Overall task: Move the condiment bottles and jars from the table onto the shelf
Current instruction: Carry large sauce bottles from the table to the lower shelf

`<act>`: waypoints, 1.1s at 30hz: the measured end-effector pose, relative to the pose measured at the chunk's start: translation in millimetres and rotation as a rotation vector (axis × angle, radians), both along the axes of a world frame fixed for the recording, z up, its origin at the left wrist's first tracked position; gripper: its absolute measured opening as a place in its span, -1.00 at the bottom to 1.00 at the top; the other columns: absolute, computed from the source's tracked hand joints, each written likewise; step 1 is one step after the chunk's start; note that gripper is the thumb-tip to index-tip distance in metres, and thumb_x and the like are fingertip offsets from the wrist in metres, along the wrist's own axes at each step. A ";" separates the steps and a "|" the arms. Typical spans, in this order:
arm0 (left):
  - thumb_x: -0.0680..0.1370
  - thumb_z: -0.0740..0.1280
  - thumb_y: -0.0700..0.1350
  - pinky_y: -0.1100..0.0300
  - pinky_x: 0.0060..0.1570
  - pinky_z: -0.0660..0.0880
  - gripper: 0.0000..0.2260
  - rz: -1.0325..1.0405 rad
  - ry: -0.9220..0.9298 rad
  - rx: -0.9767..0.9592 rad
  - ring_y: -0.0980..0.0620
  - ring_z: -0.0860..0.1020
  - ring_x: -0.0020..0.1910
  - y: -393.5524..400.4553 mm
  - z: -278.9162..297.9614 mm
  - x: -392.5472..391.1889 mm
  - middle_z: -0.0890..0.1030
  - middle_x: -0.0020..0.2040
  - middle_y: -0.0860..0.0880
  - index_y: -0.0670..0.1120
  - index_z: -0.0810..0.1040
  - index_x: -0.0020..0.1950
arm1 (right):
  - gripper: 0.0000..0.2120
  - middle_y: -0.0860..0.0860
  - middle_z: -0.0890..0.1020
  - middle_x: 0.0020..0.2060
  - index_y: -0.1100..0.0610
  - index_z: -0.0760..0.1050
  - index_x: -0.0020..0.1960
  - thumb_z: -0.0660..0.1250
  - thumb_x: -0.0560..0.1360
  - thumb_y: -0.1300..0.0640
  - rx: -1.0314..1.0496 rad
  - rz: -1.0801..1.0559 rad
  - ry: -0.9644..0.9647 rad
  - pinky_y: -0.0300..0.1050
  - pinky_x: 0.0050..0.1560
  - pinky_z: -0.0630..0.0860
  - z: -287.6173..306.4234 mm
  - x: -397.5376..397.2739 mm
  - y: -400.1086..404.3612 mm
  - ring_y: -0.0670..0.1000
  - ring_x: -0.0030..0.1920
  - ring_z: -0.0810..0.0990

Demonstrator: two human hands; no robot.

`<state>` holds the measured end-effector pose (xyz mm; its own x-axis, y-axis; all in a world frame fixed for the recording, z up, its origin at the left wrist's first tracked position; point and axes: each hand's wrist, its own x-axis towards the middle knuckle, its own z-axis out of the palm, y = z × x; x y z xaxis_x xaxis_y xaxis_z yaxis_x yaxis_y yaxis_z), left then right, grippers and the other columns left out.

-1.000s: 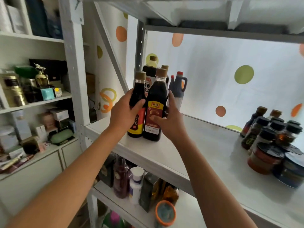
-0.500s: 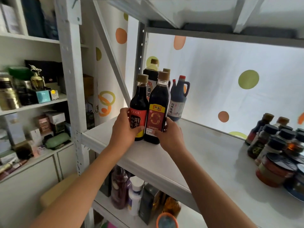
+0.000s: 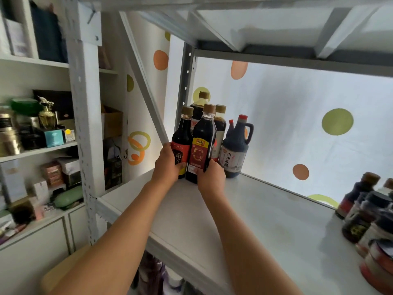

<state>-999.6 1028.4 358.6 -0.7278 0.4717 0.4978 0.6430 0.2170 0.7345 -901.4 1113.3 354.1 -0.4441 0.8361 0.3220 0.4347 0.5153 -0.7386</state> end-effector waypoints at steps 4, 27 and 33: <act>0.46 0.48 -0.15 -0.02 0.21 0.45 -0.40 -0.018 0.021 -0.007 -0.18 0.48 0.27 12.6 -2.2 -13.4 0.47 0.29 -0.18 -0.16 0.25 0.41 | -0.79 0.11 0.64 0.06 0.21 0.52 0.15 0.36 0.55 0.15 0.033 -0.015 -0.048 -0.10 -0.10 0.49 -0.8 -13.8 14.8 0.14 0.04 0.61; 0.53 0.40 -0.12 0.08 0.18 0.44 -0.44 -0.074 0.002 0.069 -0.11 0.49 0.28 48.4 -21.7 -43.3 0.49 0.32 -0.10 -0.09 0.22 0.46 | -0.72 0.14 0.60 0.19 0.20 0.45 0.28 0.26 0.58 0.20 0.079 0.027 -0.005 0.02 0.19 0.52 -30.4 -34.0 45.0 0.20 0.22 0.52; 0.50 0.45 -0.10 0.09 0.24 0.41 -0.31 -0.084 -0.004 0.051 -0.11 0.43 0.35 49.8 -25.1 -46.2 0.41 0.40 -0.12 -0.09 0.15 0.51 | -0.78 0.14 0.61 0.11 0.21 0.50 0.17 0.31 0.56 0.15 0.079 0.014 -0.023 -0.05 0.09 0.48 -25.6 -30.3 39.7 0.17 0.14 0.54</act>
<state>-1045.8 1078.2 333.5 -0.6892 0.5049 0.5197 0.6540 0.1247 0.7461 -931.6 1153.0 328.5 -0.4631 0.8023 0.3765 0.4435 0.5776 -0.6854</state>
